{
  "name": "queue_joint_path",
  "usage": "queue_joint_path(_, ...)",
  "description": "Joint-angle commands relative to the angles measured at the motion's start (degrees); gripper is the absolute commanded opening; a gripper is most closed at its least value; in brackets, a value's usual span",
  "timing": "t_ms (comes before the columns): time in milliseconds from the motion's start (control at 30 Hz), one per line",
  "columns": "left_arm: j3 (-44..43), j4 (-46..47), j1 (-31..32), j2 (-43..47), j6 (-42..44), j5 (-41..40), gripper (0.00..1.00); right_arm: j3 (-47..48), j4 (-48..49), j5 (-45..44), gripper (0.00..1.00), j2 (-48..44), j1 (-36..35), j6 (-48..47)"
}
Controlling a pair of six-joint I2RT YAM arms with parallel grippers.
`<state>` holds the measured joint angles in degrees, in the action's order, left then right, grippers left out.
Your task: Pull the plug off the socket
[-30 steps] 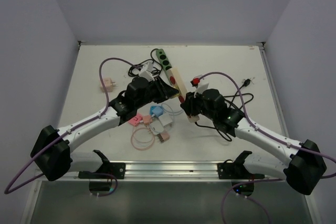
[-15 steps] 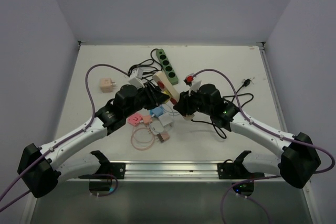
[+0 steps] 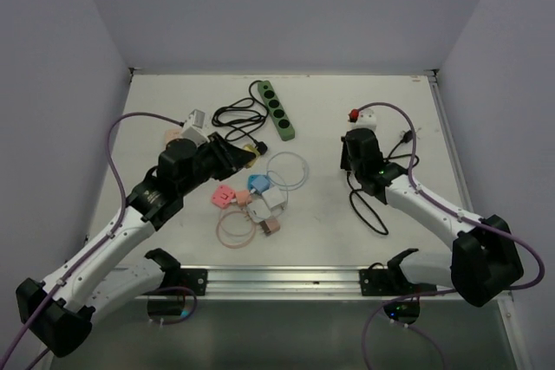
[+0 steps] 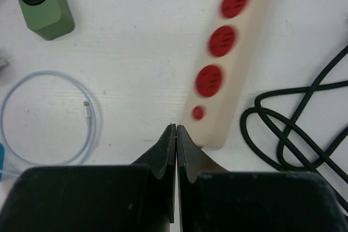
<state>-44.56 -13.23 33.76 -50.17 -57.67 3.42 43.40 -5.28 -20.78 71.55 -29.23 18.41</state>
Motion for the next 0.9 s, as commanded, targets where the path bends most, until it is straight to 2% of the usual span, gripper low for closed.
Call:
queue_joint_path(0, -0.80, 1.45, -0.45, -2.11, -0.87, 4.83, 0.00, 0.28, -0.79, -10.17, 0.00, -0.97, -1.18, 1.71)
queue_joint_path(300, 2.80, 2.95, -0.80, -6.25, 5.72, 4.67, 0.00, 1.42, -1.92, -7.61, 0.00, -4.93, -0.56, 1.18)
queue_joint_path(500, 4.91, 4.44, -1.68, -12.22, 9.50, 3.70, 0.05, 3.01, -4.91, -8.58, 0.00, -4.14, 3.21, 5.74)
queue_joint_path(667, 5.71, 6.55, -2.56, -17.76, 11.96, 4.31, 0.12, 1.87, -4.22, 0.09, 0.01, -4.22, 8.04, 8.30)
queue_joint_path(767, 6.06, 7.52, -3.26, -20.31, 13.02, 4.14, 0.18, 1.16, -3.42, 6.42, 0.17, -5.10, 10.06, 10.50)
queue_joint_path(800, 6.15, 7.70, -3.43, -21.36, 13.46, 3.88, 0.21, 1.34, -3.60, 8.01, 0.25, -5.28, 10.51, 11.46)
queue_joint_path(867, 6.23, 7.70, -3.61, -22.16, 13.81, 3.35, 0.28, 1.51, -3.86, 13.09, 0.34, -5.98, 11.56, 12.34)
